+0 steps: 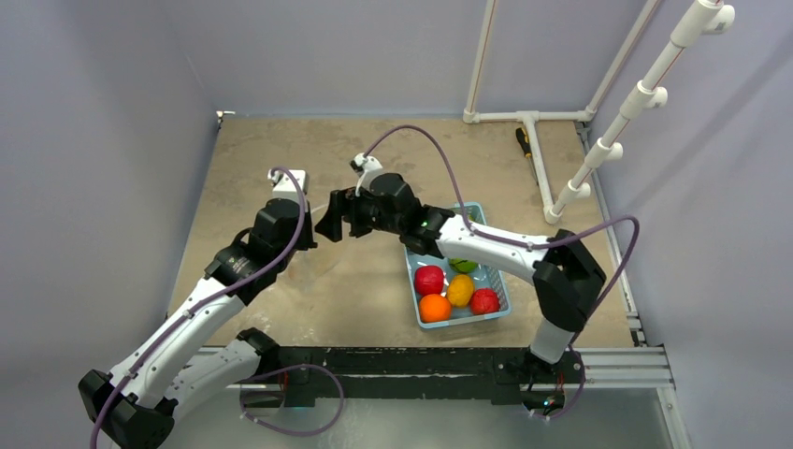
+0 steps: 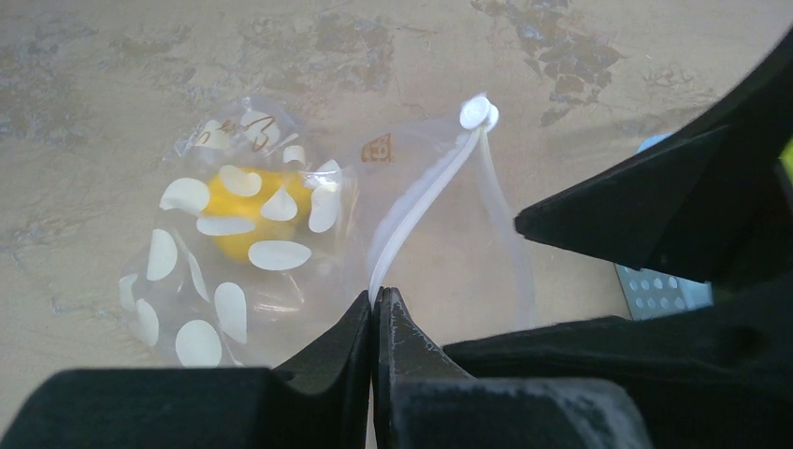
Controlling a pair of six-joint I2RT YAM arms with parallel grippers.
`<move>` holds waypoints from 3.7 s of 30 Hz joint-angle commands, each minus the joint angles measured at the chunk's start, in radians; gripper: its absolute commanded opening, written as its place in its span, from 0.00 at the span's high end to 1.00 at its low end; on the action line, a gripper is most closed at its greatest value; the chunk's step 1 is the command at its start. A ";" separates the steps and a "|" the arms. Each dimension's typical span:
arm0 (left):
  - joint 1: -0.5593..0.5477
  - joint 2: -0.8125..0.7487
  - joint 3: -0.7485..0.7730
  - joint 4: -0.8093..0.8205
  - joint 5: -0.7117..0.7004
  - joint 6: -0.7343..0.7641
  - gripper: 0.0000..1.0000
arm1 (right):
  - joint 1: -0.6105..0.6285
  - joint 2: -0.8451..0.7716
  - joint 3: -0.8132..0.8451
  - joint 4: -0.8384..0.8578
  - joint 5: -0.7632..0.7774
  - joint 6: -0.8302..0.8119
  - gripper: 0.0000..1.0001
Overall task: Place the food in the zip-top bag and seal the zipper
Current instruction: Place the fake fruit in the zipper food storage bag, then pick up the fake fruit from the bin.
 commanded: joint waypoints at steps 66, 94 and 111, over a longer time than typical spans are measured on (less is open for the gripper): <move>-0.002 0.006 0.005 0.031 0.031 0.020 1.00 | -0.212 -0.370 -0.356 -0.901 0.646 0.649 0.01; -0.002 0.002 0.002 0.029 0.031 0.021 1.00 | -0.272 -0.333 -0.379 -0.739 0.597 0.519 0.55; -0.002 0.007 0.003 0.028 0.022 0.019 1.00 | -0.272 -0.439 -0.218 -0.687 0.528 0.333 0.99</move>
